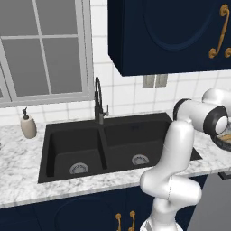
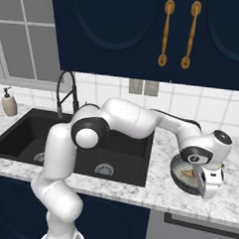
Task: Pick the sweet potato from the sink and place it in the bowl. Then pick the bowl and place it in the microwave. Then close the microwave door and press the start button.
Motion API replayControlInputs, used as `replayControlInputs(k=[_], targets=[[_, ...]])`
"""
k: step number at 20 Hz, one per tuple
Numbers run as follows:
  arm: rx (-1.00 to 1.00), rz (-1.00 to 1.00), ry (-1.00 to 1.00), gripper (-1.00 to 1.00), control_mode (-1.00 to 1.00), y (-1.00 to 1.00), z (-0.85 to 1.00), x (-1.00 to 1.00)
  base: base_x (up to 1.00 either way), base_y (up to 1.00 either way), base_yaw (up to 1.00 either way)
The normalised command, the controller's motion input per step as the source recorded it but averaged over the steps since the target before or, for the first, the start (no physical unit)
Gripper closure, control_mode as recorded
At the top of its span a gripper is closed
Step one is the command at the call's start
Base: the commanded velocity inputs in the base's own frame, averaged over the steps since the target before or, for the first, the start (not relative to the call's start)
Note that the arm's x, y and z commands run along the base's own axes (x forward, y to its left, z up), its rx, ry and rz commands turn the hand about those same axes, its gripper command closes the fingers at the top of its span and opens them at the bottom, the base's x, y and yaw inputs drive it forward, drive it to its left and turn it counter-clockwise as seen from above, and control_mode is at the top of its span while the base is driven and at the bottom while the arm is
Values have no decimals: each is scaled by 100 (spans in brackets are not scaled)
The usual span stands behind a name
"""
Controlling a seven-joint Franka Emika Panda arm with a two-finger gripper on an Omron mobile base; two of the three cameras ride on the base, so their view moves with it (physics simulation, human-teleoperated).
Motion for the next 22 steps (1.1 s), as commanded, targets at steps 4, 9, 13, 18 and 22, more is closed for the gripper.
replayControlInputs(k=[4,9,13,18,22], targets=[[0,-1,0,-100,-100,0,-13,0,0,0,0],[0,-1,0,-100,-100,0,-16,0,0,0,0],[0,-1,0,-100,-100,0,-20,0,0,0,0],[0,-1,0,100,-100,0,-20,0,0,0,0],[0,-1,0,100,-100,0,-8,0,0,0,0]])
